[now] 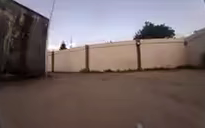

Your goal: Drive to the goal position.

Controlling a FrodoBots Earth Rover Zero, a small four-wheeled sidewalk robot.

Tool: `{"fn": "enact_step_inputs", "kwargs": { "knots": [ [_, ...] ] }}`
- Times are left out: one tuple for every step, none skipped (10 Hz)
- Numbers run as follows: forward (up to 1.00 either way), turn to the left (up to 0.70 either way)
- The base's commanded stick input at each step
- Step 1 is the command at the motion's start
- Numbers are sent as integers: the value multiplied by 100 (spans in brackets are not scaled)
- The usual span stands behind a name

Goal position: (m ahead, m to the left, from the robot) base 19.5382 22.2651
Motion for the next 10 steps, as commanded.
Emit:
{"fn": "enact_step_inputs", "kwargs": {
  "knots": [
    [100,0],
    [100,0],
    [100,0],
    [100,0],
    [100,0],
    [100,0],
    [100,28],
    [100,35],
    [100,37],
    [100,29]
  ]
}}
